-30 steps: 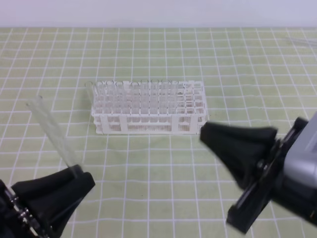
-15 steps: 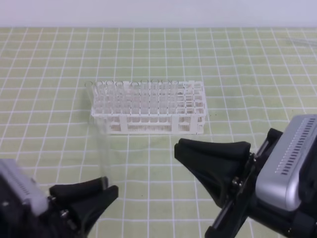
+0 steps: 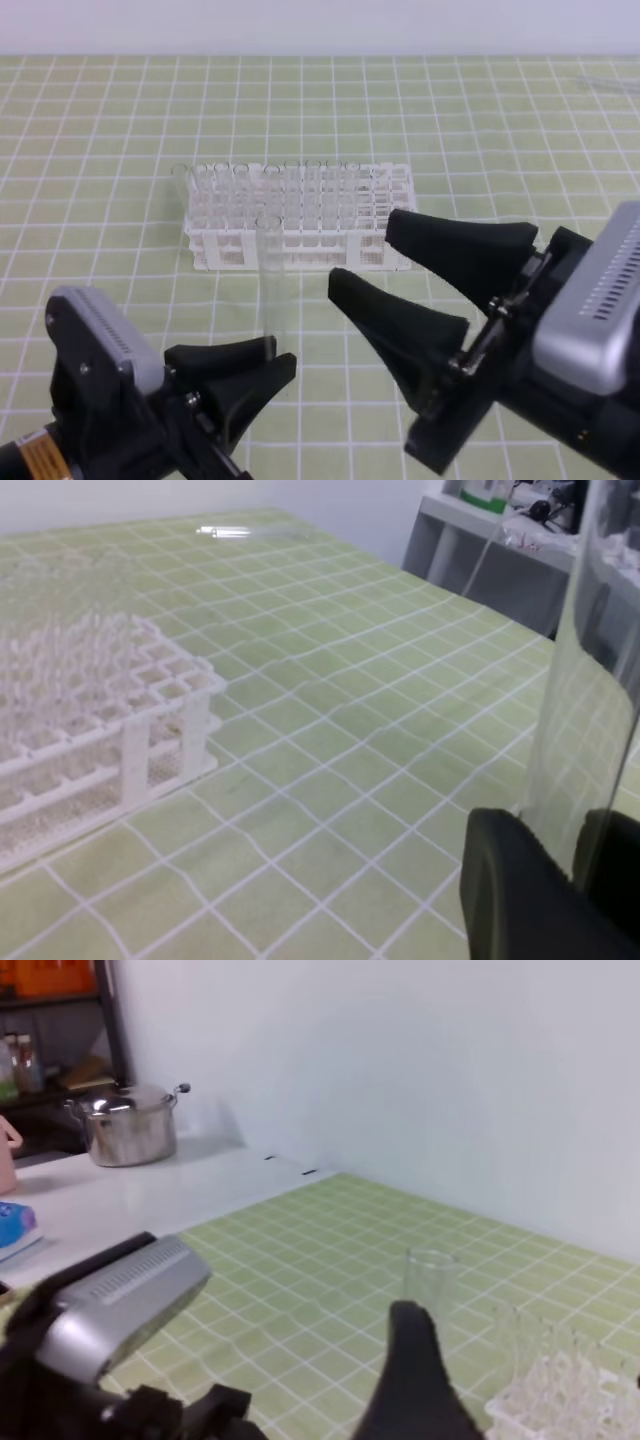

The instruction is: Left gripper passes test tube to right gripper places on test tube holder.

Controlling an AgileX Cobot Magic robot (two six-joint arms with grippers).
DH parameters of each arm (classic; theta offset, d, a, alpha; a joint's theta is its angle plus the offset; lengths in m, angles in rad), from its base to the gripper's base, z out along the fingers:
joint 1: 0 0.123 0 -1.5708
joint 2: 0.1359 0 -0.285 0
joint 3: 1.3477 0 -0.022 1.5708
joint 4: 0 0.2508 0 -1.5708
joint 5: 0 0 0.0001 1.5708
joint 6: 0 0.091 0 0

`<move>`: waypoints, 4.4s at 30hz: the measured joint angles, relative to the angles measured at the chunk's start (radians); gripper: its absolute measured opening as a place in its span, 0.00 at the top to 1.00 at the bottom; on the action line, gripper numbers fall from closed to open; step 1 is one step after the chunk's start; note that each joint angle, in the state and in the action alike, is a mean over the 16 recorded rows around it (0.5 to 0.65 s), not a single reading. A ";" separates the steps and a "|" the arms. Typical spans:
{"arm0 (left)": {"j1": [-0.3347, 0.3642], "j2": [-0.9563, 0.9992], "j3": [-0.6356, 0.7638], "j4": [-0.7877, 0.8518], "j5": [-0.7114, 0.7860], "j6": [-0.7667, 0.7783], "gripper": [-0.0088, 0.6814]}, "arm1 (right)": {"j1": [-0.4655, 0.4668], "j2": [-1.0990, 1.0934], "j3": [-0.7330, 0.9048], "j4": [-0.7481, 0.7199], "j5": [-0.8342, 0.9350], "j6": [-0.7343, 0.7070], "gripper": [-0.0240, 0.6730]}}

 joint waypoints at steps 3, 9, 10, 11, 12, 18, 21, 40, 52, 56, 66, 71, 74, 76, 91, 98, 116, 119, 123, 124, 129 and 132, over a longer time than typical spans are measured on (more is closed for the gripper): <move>0.000 0.014 -0.001 0.005 -0.021 -0.010 0.93 | 0.000 0.028 -0.017 -0.001 -0.021 0.001 0.37; 0.000 0.018 -0.001 0.013 -0.033 -0.013 0.95 | 0.000 0.101 -0.062 -0.001 -0.044 0.002 0.34; 0.000 0.019 -0.001 0.013 -0.032 -0.013 0.94 | 0.000 0.114 -0.071 -0.002 -0.045 0.002 0.34; 0.000 0.018 -0.001 0.014 -0.035 -0.013 0.95 | 0.000 0.125 -0.079 -0.002 -0.046 0.002 0.34; 0.000 0.019 -0.001 0.014 -0.034 -0.013 0.94 | 0.000 0.136 -0.086 -0.002 -0.047 0.003 0.34; 0.000 0.018 -0.001 0.017 -0.048 -0.013 0.95 | 0.000 0.182 -0.115 -0.003 -0.065 0.004 0.34; 0.000 0.019 -0.001 0.025 -0.060 -0.013 0.94 | 0.000 0.197 -0.120 -0.003 -0.078 0.004 0.34; 0.000 0.018 0.001 0.054 -0.103 -0.015 0.95 | 0.000 0.262 -0.123 -0.046 -0.152 0.087 0.34; 0.000 0.019 0.001 0.055 -0.101 -0.014 0.94 | 0.000 0.294 -0.143 -0.098 -0.166 0.137 0.38; 0.000 0.019 0.001 0.056 -0.100 -0.014 0.93 | 0.000 0.298 -0.148 -0.100 -0.166 0.138 0.42; 0.000 0.019 0.001 0.055 -0.106 -0.014 0.93 | 0.000 0.298 -0.149 -0.102 -0.163 0.153 0.59; 0.000 0.018 0.001 0.055 -0.118 -0.015 0.94 | 0.000 0.298 -0.149 -0.106 -0.160 0.166 0.71; 0.000 0.018 0.001 0.055 -0.123 -0.015 0.94 | 0.000 0.298 -0.149 -0.109 -0.159 0.172 0.77; 0.000 0.018 0.001 0.055 -0.126 -0.015 0.94 | 0.000 0.298 -0.149 -0.111 -0.159 0.175 0.80; 0.000 0.018 0.001 0.055 -0.139 -0.015 0.70 | 0.000 0.298 -0.149 -0.129 -0.160 0.185 0.85; 0.001 0.014 0.001 0.056 -0.138 -0.015 0.48 | 0.000 0.296 -0.149 -0.124 -0.158 0.184 0.85; 0.001 -0.395 0.001 0.188 0.196 -0.104 0.90 | 0.000 0.179 -0.147 0.146 -0.085 -0.106 0.85; 0.001 -0.524 0.006 0.194 0.320 -0.138 0.96 | 0.000 0.158 -0.146 0.207 -0.071 -0.170 0.85; 0.000 -0.691 0.031 0.171 0.443 -0.176 0.99 | 0.000 0.139 -0.145 0.269 -0.052 -0.237 0.85; 0.000 -0.729 0.042 0.162 0.462 -0.182 0.99 | 0.000 0.136 -0.145 0.283 -0.048 -0.251 0.85; 0.000 -0.883 0.121 0.117 0.489 -0.196 0.99 | 0.000 0.128 -0.144 0.335 -0.031 -0.305 0.85; 0.000 -0.940 0.175 0.092 0.471 -0.197 0.99 | 0.000 0.126 -0.144 0.351 -0.026 -0.323 0.85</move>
